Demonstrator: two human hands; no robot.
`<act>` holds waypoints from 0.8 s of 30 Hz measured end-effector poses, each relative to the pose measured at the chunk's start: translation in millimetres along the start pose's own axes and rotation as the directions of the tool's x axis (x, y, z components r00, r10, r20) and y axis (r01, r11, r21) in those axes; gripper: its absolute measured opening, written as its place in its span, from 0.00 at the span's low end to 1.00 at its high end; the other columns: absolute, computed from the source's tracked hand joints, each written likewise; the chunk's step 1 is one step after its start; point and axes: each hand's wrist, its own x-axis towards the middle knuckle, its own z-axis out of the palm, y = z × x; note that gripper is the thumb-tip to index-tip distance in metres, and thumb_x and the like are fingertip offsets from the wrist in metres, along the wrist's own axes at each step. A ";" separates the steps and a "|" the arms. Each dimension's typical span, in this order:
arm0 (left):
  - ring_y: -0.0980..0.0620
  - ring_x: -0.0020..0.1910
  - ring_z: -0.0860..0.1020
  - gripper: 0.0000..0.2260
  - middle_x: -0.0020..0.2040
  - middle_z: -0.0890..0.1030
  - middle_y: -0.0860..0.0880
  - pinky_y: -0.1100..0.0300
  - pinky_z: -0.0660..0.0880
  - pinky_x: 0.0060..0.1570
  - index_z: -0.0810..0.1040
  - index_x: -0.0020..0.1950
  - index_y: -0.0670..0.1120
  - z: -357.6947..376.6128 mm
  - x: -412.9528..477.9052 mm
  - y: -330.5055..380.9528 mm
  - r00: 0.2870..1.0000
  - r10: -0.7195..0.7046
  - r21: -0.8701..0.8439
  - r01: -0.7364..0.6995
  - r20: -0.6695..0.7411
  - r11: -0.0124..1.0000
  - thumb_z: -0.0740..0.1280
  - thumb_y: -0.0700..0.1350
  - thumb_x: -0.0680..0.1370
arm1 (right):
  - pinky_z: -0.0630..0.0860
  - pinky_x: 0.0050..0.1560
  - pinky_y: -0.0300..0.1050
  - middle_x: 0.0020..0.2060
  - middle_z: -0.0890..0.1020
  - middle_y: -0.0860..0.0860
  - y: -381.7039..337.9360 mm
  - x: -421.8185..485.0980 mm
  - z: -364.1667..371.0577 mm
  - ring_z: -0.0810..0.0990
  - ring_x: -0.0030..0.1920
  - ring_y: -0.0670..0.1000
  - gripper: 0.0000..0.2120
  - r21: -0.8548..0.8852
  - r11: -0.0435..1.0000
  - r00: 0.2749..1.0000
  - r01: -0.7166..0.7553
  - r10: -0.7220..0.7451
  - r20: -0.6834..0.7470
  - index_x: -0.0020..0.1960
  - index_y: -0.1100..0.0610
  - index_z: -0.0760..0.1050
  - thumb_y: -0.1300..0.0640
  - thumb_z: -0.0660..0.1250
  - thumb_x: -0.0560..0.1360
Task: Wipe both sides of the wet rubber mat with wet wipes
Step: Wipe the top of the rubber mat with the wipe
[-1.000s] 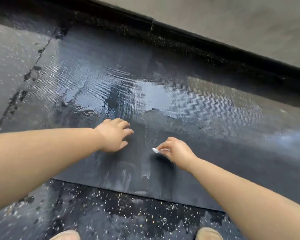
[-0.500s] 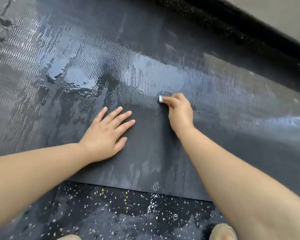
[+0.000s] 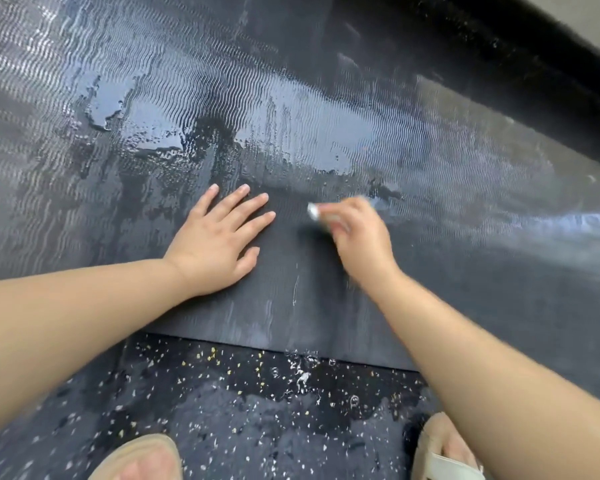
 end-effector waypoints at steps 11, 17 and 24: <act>0.39 0.68 0.69 0.22 0.68 0.73 0.41 0.42 0.62 0.68 0.75 0.66 0.41 -5.0 -13.3 -7.3 0.998 0.007 -0.041 -0.010 -0.070 0.999 0.63 0.48 0.74 | 0.68 0.41 0.44 0.37 0.77 0.54 -29.1 -89.0 56.2 0.74 0.37 0.55 0.15 -0.063 0.976 0.978 0.207 -0.205 0.040 0.43 0.55 0.82 0.72 0.66 0.65; 0.41 0.73 0.62 0.21 0.72 0.67 0.43 0.46 0.52 0.73 0.70 0.71 0.43 0.4 -13.6 -13.2 0.998 0.024 -0.059 -0.028 -0.063 0.998 0.64 0.48 0.78 | 0.74 0.40 0.43 0.40 0.76 0.52 -23.5 -113.8 29.6 0.75 0.40 0.53 0.18 0.098 0.955 0.915 0.279 -0.295 0.276 0.48 0.52 0.83 0.71 0.63 0.69; 0.40 0.72 0.64 0.21 0.71 0.69 0.44 0.43 0.55 0.71 0.72 0.70 0.45 -3.2 -23.2 -19.8 0.998 -0.019 -0.028 0.017 -0.056 0.999 0.60 0.51 0.78 | 0.67 0.50 0.40 0.48 0.75 0.57 -8.6 33.5 29.5 0.75 0.52 0.58 0.13 -0.056 0.995 0.992 -0.086 0.080 -0.098 0.55 0.55 0.81 0.66 0.62 0.76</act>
